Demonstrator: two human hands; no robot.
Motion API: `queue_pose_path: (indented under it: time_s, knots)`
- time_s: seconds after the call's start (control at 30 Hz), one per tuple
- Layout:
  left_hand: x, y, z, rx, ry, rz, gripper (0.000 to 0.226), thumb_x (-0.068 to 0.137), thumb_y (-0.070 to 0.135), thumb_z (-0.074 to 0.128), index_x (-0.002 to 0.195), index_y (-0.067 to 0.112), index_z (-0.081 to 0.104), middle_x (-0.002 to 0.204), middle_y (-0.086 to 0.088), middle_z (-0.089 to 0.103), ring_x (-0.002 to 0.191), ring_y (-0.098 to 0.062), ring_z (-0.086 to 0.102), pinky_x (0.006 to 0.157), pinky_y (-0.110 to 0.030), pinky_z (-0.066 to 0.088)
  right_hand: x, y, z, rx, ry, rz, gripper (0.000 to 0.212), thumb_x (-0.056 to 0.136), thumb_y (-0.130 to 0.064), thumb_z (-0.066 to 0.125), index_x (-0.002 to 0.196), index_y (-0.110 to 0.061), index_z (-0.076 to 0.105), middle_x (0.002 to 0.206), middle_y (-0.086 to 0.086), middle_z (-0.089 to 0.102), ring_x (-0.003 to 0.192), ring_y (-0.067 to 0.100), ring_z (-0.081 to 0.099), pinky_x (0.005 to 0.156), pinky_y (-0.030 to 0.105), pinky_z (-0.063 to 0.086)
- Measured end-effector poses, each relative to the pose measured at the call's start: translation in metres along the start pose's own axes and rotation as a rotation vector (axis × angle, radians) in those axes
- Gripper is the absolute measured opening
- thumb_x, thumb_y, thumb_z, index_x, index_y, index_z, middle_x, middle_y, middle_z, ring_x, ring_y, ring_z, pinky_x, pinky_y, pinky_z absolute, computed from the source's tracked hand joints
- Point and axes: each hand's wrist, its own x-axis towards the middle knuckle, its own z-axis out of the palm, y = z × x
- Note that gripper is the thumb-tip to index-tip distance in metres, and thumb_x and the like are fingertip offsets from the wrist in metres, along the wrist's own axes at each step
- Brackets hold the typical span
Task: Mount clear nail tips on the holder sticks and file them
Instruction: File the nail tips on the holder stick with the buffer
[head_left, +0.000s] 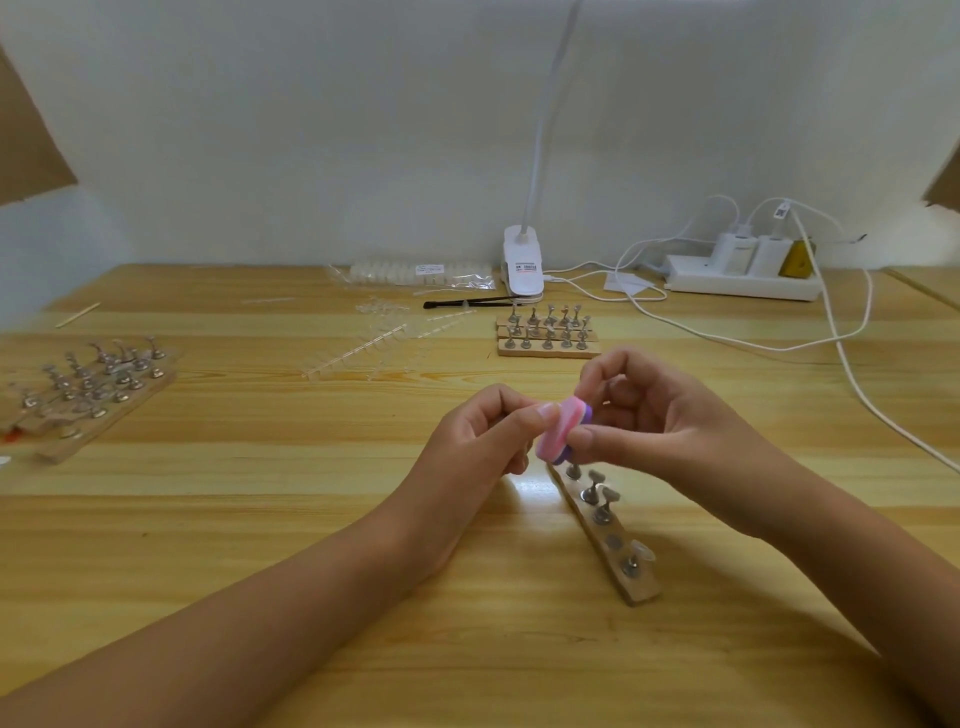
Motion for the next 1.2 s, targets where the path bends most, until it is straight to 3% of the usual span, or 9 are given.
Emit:
queue_pose_path:
  time_s: [0.13, 0.27, 0.33, 0.43, 0.6, 0.73, 0.93, 1.1, 1.2]
  knots:
    - [0.001, 0.0, 0.0, 0.004, -0.003, -0.011, 0.016, 0.069, 0.05, 0.07, 0.068, 0.035, 0.068, 0.063, 0.011, 0.048, 0.063, -0.006, 0.044, 0.073, -0.026, 0.041, 0.001, -0.001, -0.002, 0.029, 0.154, -0.035, 0.035, 0.071, -0.022, 0.075, 0.101, -0.014, 0.059, 0.089, 0.006, 0.071, 0.085, 0.022, 0.073, 0.076, 0.025, 0.057]
    - [0.0, -0.001, -0.001, 0.023, -0.014, -0.009, 0.017, 0.071, 0.051, 0.07, 0.07, 0.034, 0.067, 0.065, 0.012, 0.052, 0.063, -0.006, 0.046, 0.071, -0.024, 0.042, -0.002, -0.003, -0.002, -0.014, -0.055, 0.051, 0.035, 0.076, -0.016, 0.074, 0.104, -0.006, 0.057, 0.092, 0.014, 0.071, 0.086, 0.031, 0.072, 0.077, 0.032, 0.059]
    - [0.001, -0.001, -0.001, 0.012, -0.001, -0.008, 0.017, 0.07, 0.05, 0.07, 0.068, 0.034, 0.067, 0.064, 0.013, 0.052, 0.063, -0.005, 0.046, 0.069, -0.023, 0.042, -0.001, -0.003, 0.0, -0.018, -0.029, 0.031, 0.034, 0.077, -0.016, 0.072, 0.105, -0.004, 0.058, 0.092, 0.015, 0.071, 0.085, 0.029, 0.072, 0.076, 0.031, 0.06]
    - [0.002, -0.002, -0.001, 0.018, 0.002, -0.005, 0.015, 0.068, 0.048, 0.072, 0.065, 0.035, 0.066, 0.063, 0.016, 0.052, 0.06, -0.004, 0.046, 0.066, -0.019, 0.042, 0.0, -0.003, -0.002, 0.012, 0.102, -0.032, 0.031, 0.079, -0.016, 0.068, 0.108, -0.007, 0.063, 0.086, 0.001, 0.071, 0.08, 0.016, 0.072, 0.072, 0.022, 0.056]
    - [0.002, -0.003, 0.001, 0.038, -0.018, 0.003, 0.013, 0.068, 0.044, 0.075, 0.067, 0.034, 0.067, 0.064, 0.017, 0.056, 0.06, -0.001, 0.048, 0.061, -0.014, 0.043, 0.0, -0.008, -0.012, -0.084, -0.034, 0.017, 0.028, 0.082, -0.023, 0.067, 0.109, -0.019, 0.071, 0.092, 0.002, 0.073, 0.085, 0.016, 0.07, 0.074, 0.02, 0.054]
    - [0.002, -0.005, 0.001, 0.064, -0.002, 0.003, 0.011, 0.074, 0.038, 0.074, 0.07, 0.032, 0.067, 0.065, 0.01, 0.054, 0.061, -0.004, 0.047, 0.06, -0.014, 0.042, 0.001, -0.004, -0.014, -0.116, -0.009, 0.009, 0.028, 0.083, -0.025, 0.067, 0.11, -0.022, 0.073, 0.092, 0.003, 0.074, 0.085, 0.014, 0.07, 0.075, 0.019, 0.053]
    - [0.003, -0.004, 0.0, 0.05, -0.01, -0.017, 0.018, 0.065, 0.051, 0.075, 0.069, 0.035, 0.068, 0.066, 0.015, 0.056, 0.062, -0.001, 0.049, 0.064, -0.017, 0.044, 0.0, -0.01, -0.021, -0.154, -0.089, 0.044, 0.025, 0.083, -0.029, 0.066, 0.107, -0.028, 0.075, 0.1, 0.001, 0.074, 0.09, 0.014, 0.07, 0.076, 0.017, 0.053]
    - [0.0, -0.005, 0.004, 0.124, -0.081, 0.022, 0.016, 0.072, 0.042, 0.077, 0.074, 0.029, 0.067, 0.074, -0.009, 0.059, 0.071, -0.003, 0.059, 0.066, -0.011, 0.046, 0.0, -0.005, -0.017, -0.12, -0.058, 0.011, 0.028, 0.084, -0.025, 0.066, 0.11, -0.021, 0.074, 0.101, 0.003, 0.075, 0.095, 0.018, 0.071, 0.079, 0.021, 0.054]
    - [0.003, -0.004, 0.002, 0.079, -0.037, -0.02, 0.011, 0.076, 0.04, 0.074, 0.069, 0.033, 0.067, 0.065, 0.013, 0.058, 0.061, 0.001, 0.052, 0.061, -0.012, 0.043, 0.0, -0.008, -0.019, -0.151, -0.061, 0.016, 0.026, 0.083, -0.028, 0.066, 0.108, -0.025, 0.075, 0.1, 0.001, 0.074, 0.093, 0.017, 0.07, 0.078, 0.019, 0.054]
